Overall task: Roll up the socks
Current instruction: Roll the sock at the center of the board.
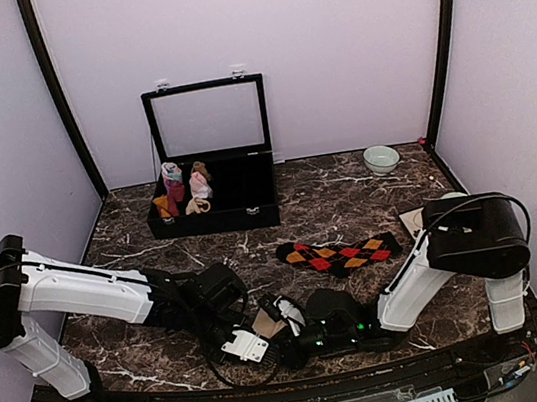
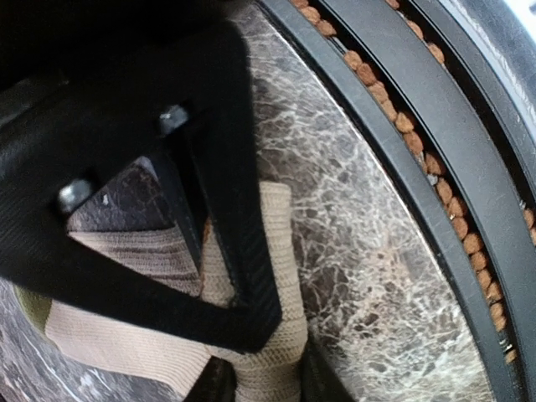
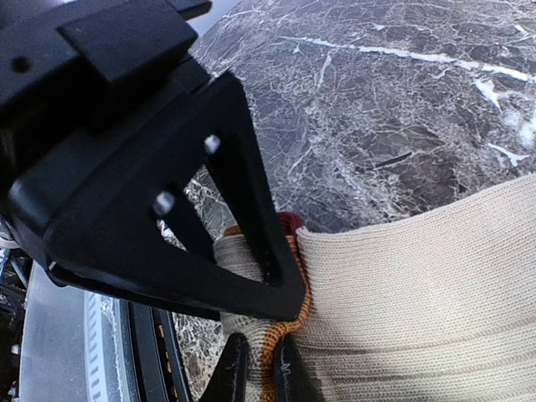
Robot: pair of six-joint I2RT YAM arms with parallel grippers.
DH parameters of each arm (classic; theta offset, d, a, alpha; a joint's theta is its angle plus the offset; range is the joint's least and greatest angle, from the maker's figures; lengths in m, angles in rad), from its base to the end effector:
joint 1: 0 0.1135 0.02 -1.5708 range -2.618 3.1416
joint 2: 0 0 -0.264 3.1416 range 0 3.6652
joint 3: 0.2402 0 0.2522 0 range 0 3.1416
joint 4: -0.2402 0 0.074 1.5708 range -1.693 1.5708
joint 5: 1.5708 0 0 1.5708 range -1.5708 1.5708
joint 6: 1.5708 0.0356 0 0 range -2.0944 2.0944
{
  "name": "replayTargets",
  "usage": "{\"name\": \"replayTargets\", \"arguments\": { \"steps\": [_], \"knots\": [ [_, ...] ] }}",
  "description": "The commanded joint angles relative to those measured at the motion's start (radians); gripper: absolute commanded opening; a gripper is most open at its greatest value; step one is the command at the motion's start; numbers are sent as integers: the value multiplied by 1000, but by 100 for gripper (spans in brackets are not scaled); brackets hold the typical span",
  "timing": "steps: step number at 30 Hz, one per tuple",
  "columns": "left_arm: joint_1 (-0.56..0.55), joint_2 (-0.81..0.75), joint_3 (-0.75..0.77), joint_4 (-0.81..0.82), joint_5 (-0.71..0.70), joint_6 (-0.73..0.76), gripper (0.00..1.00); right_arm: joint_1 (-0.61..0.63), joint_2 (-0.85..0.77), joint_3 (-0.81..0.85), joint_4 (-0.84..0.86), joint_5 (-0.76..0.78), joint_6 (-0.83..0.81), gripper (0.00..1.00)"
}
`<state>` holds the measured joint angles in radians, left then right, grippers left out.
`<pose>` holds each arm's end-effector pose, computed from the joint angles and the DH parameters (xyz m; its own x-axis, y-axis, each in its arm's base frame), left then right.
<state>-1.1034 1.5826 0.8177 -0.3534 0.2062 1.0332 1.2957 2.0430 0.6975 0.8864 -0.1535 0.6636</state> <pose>0.1237 -0.2613 0.1532 0.5777 0.7213 -0.3821 0.8162 -0.5047 0.2812 0.0902 0.3394 0.0749 -0.7036 -0.2519 -0.6645 -0.7044 0.3703 0.6056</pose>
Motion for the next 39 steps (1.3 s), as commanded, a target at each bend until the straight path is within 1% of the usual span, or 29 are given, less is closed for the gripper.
{"name": "replayTargets", "arguments": {
  "steps": [1,2,3,6,9,10,11,12,15,16,17,18,21,25,27,30,31,34,37,39],
  "knots": [
    [1,53,-53,-12,-36,16,12,-13,92,-122,-494,56,-13,7],
    [6,63,-50,-11,-33,14,5,-13,80,-127,-487,62,-18,9],
    [11,72,-45,-16,-28,8,1,-13,67,-135,-478,68,-22,10],
    [28,95,-19,-48,-2,-7,0,-10,23,-146,-465,99,-44,17],
    [43,118,9,-88,32,-22,0,-1,-26,-156,-458,142,-70,21],
    [49,132,25,-110,46,-27,0,3,-41,-160,-457,160,-77,25],
    [56,147,42,-133,64,-36,0,9,-56,-166,-452,178,-82,33],
    [64,164,57,-156,85,-45,0,15,-71,-172,-446,196,-88,40],
    [91,219,105,-215,140,-66,0,43,-125,-203,-413,264,-85,43],
    [97,239,121,-236,154,-70,0,55,-146,-216,-400,295,-81,72],
    [104,263,135,-272,174,-70,0,69,-167,-230,-395,346,-71,96],
    [108,285,149,-294,187,-71,0,84,-192,-246,-386,385,-64,99],
    [109,348,177,-341,196,-71,0,139,-270,-296,-366,490,-50,99],
    [109,402,208,-361,187,-87,0,165,-360,-334,-408,591,-20,99],
    [112,434,240,-386,197,-111,2,173,-422,-331,-480,673,-10,99],
    [112,480,274,-418,213,-138,5,217,-528,-268,-668,882,-40,99],
    [112,494,284,-430,216,-142,6,228,-541,-239,-725,950,-61,99],
    [113,533,305,-440,203,-155,6,236,-543,-202,-820,1044,-70,99],
    [118,563,328,-461,201,-163,5,255,-585,-227,-794,1086,-82,99],
    [120,581,343,-469,201,-169,4,268,-644,-277,-754,1143,-52,99]
  ]
}}
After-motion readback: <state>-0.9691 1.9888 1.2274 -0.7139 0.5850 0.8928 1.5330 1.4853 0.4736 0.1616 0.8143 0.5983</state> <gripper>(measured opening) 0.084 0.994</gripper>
